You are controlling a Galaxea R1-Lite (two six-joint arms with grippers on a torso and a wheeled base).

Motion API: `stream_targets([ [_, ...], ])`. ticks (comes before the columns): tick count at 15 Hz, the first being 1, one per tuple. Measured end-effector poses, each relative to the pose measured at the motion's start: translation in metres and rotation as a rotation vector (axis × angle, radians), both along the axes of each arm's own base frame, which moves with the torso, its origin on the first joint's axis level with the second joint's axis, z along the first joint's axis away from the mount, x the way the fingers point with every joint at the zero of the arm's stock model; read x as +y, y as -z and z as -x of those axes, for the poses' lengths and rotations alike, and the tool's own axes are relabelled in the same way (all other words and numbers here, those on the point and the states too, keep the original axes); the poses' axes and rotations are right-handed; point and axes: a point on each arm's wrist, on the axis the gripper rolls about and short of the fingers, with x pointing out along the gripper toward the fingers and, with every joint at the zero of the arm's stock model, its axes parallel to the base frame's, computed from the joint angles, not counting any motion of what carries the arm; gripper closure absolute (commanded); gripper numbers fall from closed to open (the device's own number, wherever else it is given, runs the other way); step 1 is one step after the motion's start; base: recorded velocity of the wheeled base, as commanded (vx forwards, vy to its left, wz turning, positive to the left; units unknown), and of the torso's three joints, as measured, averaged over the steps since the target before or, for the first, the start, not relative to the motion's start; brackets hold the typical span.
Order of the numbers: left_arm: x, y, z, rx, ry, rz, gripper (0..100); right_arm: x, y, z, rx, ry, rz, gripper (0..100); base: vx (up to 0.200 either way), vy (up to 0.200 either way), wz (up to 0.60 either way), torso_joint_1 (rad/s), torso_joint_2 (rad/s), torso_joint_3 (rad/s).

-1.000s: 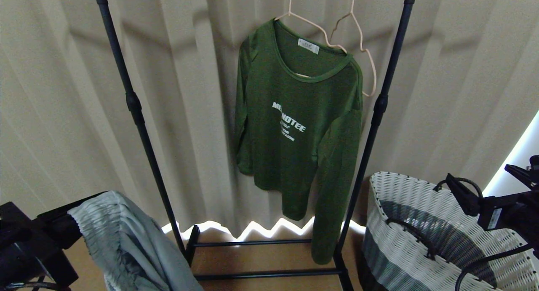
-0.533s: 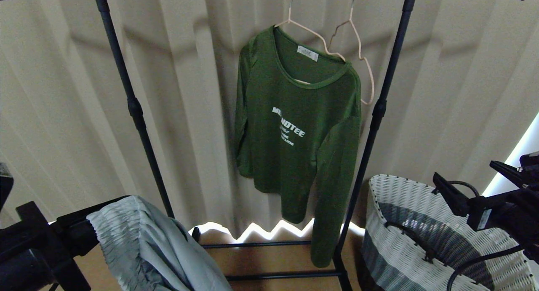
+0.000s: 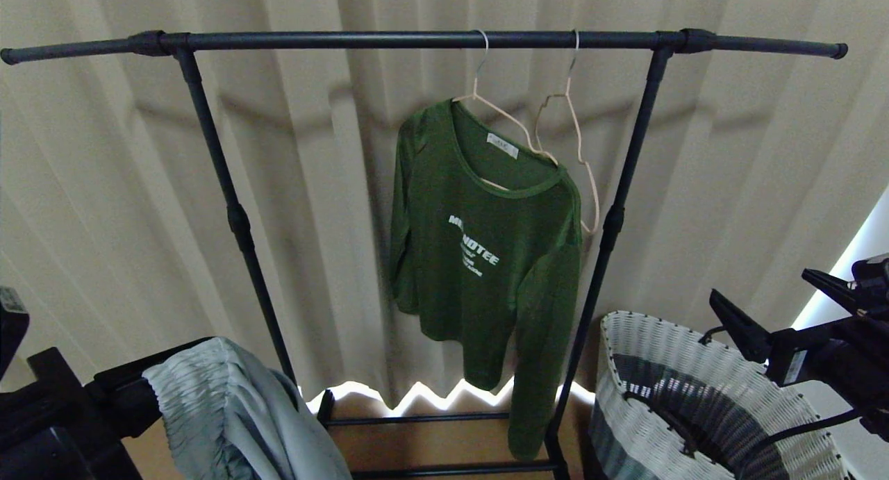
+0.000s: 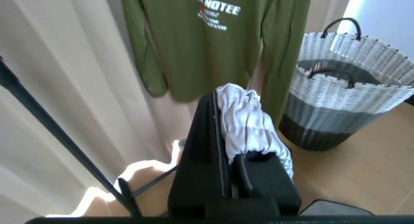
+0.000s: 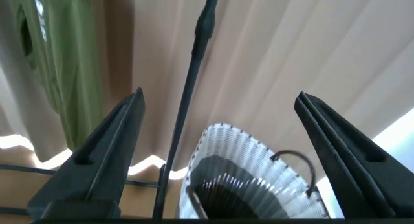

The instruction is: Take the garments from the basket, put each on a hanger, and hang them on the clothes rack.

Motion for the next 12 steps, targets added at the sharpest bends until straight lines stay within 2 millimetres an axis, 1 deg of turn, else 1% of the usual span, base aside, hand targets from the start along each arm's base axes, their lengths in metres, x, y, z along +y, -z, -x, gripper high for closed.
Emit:
stream_targets([
  [8, 0.0050, -0.0004, -0.0026, -0.002, -0.046, -0.002, 100, 0.0006, 0.0000, 0.0013, -0.002, -0.006, -0.005, 0, 0.000, 0.000, 0.00, 0.176, -0.48, -0.314],
  [11, 0.0052, -0.0003, -0.0027, 0.000, -0.049, 0.002, 100, -0.0003, 0.0042, 0.0044, 0.013, -0.007, -0.001, 0, 0.000, 0.000, 0.00, 0.069, -0.17, -0.108],
  [12, 0.0053, 0.0002, -0.0027, 0.002, -0.050, 0.001, 100, -0.0005, 0.0047, 0.0049, 0.014, -0.007, 0.000, 0, 0.000, 0.200, 0.00, 0.022, -0.03, -0.027],
])
